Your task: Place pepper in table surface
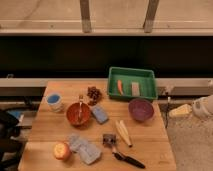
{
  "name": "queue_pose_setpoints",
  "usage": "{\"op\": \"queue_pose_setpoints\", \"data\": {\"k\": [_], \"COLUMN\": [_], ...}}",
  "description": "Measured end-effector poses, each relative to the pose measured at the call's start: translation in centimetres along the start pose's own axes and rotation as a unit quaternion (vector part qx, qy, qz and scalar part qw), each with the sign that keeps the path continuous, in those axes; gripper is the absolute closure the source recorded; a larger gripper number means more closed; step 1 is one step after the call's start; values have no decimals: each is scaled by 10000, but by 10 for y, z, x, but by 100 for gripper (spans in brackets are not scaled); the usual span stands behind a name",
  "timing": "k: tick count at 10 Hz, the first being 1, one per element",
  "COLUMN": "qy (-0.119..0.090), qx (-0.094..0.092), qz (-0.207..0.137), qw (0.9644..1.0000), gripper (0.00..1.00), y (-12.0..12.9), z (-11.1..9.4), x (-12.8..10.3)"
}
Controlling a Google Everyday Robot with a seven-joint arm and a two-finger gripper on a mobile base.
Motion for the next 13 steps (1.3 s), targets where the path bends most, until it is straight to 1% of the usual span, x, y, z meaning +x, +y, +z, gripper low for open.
{"op": "queue_pose_setpoints", "data": {"k": [11, 12, 13], "qy": [-5, -33, -77], "qx": [-5, -27, -48], "qz": [0, -33, -161], "qw": [10000, 10000, 9998], "gripper": [31, 31, 31], "y": [0, 2, 9], "z": [0, -1, -4], "x": [-1, 0, 2]}}
